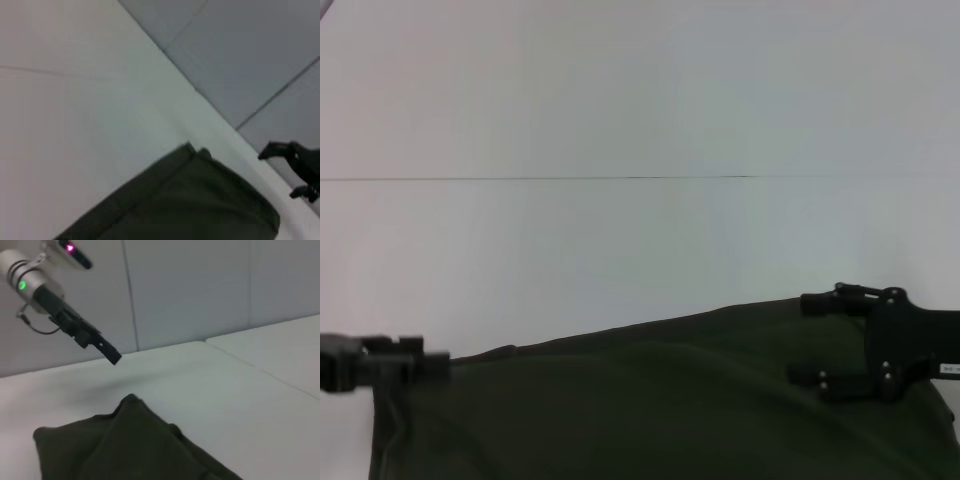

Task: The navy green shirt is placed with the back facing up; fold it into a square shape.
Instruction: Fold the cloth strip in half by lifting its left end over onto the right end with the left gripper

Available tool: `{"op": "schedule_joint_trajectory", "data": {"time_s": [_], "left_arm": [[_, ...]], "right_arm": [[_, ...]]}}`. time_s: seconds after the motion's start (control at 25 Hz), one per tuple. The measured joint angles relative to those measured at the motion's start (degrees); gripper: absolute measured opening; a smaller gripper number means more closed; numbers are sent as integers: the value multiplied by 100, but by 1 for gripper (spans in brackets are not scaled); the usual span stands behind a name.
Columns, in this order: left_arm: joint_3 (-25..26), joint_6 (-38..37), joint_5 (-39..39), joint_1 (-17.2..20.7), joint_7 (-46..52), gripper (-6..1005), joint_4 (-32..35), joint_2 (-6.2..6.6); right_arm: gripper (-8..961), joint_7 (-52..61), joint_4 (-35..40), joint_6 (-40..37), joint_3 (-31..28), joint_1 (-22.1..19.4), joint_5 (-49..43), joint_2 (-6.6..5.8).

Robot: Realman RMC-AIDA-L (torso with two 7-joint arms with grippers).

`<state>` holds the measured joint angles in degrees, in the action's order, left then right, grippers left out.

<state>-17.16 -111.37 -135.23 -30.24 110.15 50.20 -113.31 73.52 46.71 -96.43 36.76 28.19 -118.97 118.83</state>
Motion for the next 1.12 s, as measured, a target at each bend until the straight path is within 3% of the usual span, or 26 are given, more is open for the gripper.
{"op": "schedule_joint_trajectory", "data": {"time_s": [0.2,0.52,0.8,1.12], "left_arm": [[-535,27,-70,-107,-55,949,199,-73],[-504,69,-698,-381,1179,948,260,130],[-469,-23,-1043,-419,1834,947,335,178],[-416,-138,-1528,-400,2404,947,451,202]], "right_arm": [[924,-477,-70,130,258,29,5,101],[925,-1140,-430,283,792,200,43,114],[925,-1489,-753,959,1504,396,17,109],[925,-1578,-674,935,1608,396,8,96]]}}
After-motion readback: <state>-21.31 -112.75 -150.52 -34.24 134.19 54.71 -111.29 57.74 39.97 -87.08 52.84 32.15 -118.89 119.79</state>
